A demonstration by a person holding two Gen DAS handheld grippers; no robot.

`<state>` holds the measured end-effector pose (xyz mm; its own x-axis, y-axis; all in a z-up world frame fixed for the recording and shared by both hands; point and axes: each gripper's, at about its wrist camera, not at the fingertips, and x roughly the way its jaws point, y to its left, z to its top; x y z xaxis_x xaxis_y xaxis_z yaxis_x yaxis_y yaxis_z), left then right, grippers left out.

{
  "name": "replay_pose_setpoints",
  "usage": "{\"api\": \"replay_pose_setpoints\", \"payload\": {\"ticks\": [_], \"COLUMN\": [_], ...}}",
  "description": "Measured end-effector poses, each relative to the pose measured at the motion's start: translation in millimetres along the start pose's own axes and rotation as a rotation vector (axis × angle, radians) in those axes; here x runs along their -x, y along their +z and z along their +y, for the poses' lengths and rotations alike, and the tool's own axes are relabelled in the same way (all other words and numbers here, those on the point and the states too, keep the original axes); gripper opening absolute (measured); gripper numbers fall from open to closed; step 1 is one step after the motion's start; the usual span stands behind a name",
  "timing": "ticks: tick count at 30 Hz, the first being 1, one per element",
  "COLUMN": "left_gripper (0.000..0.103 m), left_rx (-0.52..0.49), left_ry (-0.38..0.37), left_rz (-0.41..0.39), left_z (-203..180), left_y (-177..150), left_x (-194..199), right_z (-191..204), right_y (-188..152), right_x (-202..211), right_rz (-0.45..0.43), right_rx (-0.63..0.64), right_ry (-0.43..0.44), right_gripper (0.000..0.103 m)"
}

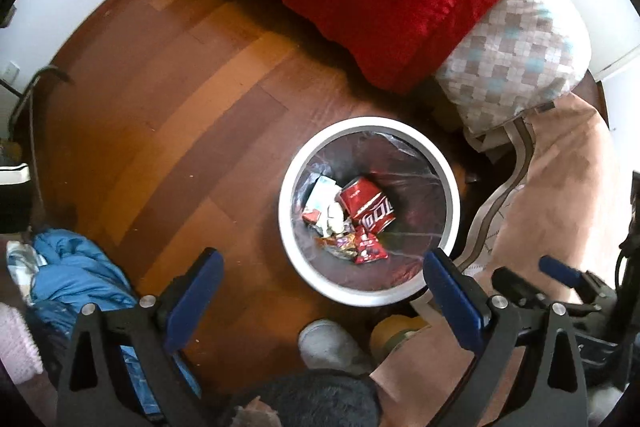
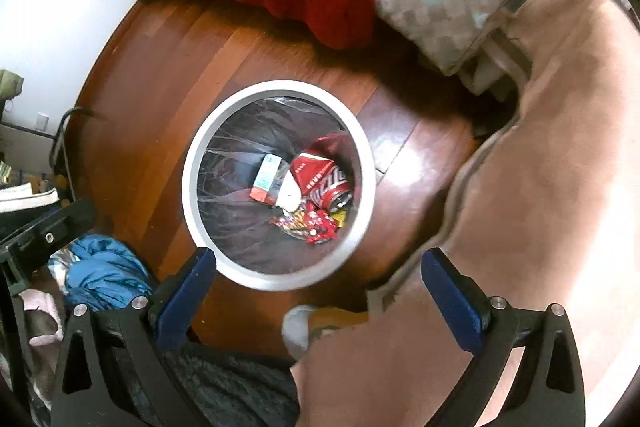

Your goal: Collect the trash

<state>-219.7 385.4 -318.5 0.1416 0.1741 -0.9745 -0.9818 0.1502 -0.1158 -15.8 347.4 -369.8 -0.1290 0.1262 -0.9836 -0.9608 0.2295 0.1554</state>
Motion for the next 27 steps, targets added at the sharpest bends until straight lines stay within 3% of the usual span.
{"api": "replay_pose_setpoints", "payload": {"ticks": [6, 14, 27], "left_gripper": [0.102, 0.102, 0.102], "left_rx": [-0.042, -0.082, -0.109], "left_ry": [0.029, 0.019, -0.113], "left_rz": [-0.054, -0.129, -0.240], "left_z": [-3.0, -6.2, -17.0], "left_y": [-29.1, -59.2, -94.4], "left_x": [39.1, 102.9, 221.9], "right_z": [8.1, 19.8, 42.1], "right_y": [-26.3, -62.0, -106.5], "right_x": [39.6, 116.5, 247.8], "right_rz": [-0.037, -0.137, -0.271], "right_rx": [0.018, 0.021, 0.095], "right_ry": [-0.015, 0.058, 0.214], "right_gripper": [0.103, 0.103, 0.103]}}
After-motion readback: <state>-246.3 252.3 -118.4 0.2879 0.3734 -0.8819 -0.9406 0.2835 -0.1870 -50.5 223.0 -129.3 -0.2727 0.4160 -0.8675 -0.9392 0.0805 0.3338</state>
